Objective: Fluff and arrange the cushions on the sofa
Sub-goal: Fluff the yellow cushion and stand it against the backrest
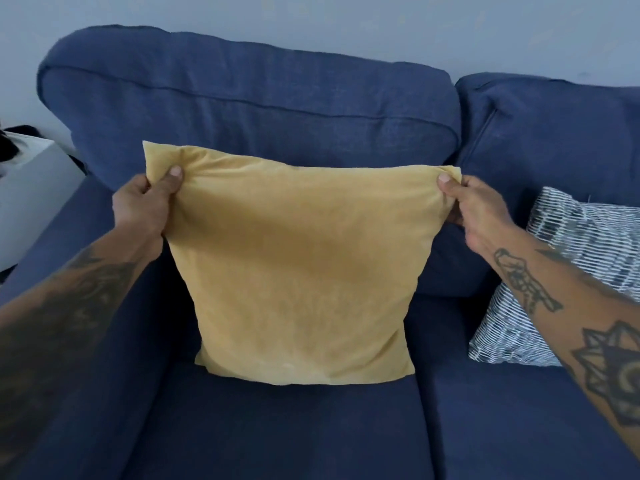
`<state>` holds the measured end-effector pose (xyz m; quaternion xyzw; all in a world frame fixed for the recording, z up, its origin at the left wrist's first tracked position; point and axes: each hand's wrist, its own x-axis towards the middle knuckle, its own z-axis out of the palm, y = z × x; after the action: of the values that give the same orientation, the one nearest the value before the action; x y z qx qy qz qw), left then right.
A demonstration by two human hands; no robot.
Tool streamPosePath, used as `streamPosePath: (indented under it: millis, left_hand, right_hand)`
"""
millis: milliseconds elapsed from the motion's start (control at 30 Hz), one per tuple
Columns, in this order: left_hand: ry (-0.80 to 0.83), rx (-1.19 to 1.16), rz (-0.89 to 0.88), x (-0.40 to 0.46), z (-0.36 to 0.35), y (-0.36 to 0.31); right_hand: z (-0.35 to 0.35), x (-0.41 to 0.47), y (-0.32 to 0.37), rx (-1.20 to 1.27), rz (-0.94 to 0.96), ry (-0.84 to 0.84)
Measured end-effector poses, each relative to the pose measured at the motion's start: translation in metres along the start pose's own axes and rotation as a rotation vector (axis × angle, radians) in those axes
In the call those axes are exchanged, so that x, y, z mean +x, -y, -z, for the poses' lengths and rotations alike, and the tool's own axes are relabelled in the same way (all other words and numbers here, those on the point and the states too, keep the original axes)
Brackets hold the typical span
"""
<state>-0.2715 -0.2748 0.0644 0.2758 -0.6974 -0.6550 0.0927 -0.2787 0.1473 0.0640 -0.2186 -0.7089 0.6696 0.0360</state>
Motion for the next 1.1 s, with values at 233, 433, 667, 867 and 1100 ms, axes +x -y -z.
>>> streamPosePath:
  millis: [233,433,667,867,1100]
  left_hand:
    - [0.25,0.095,0.155,-0.017,0.043,0.097]
    - [0.414,0.244,0.217,-0.039,0.034,0.165]
    - [0.272,0.242,-0.05,-0.032,0.051,0.111]
    - [0.19,0.271,0.183,-0.031,0.058,0.159]
    - [0.312,0.125,0.223,-0.01,0.048,0.146]
  right_hand:
    - [0.018,-0.046,-0.109,-0.008,-0.307,0.195]
    - [-0.013,-0.069,-0.167,-0.389,-0.338,0.403]
    - [-0.035,-0.078,-0.143,-0.307,-0.223,0.281]
    - [-0.051,-0.089,-0.186,-0.392,-0.373,0.278]
    - [-0.045,-0.066,-0.146,0.186,-0.308,0.268]
